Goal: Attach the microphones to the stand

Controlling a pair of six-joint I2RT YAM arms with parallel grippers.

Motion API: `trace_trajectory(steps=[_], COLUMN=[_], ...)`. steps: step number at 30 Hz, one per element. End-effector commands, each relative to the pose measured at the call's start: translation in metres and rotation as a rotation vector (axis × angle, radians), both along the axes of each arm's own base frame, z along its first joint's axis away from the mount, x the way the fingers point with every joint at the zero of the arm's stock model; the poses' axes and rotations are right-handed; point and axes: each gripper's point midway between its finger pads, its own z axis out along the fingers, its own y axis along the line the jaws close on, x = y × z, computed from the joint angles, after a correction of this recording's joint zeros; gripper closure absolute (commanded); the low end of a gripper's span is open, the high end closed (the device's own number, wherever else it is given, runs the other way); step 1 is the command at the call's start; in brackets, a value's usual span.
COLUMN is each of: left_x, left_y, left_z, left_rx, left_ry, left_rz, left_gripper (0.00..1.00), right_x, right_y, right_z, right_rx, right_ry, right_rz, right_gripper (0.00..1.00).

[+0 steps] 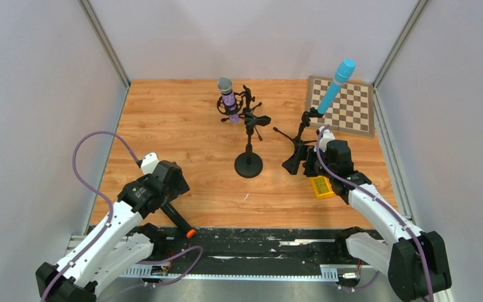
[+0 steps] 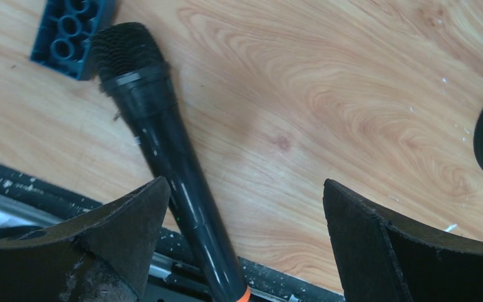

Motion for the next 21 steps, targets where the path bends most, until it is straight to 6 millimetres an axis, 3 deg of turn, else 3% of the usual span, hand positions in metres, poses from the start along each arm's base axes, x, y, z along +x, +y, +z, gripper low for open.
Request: trace_trajectory(steps=[1,13,21], left_x=[-0.008,-0.016,-0.011], left_y=[0.023,0.041,0.03], left_z=[0.011,0.001,-0.021], left_rx=[0.04,0.06,0.076], left_ry=[0.002,0.007,0.087], left_rz=[0.18,0.395,0.392], left_gripper=[0.0,0.0,0.0], right_x=[0.006,0.006,0.006], right_y=[0.001,0.003,0.004], right_z=[0.007,0.005,0.004], right_rx=[0.005,0.01,0.013], right_ry=[-0.028,-0.024,-0.021], right_rz=[0.006,0.017,0.024], right_gripper=[0.03,0.02,0.03])
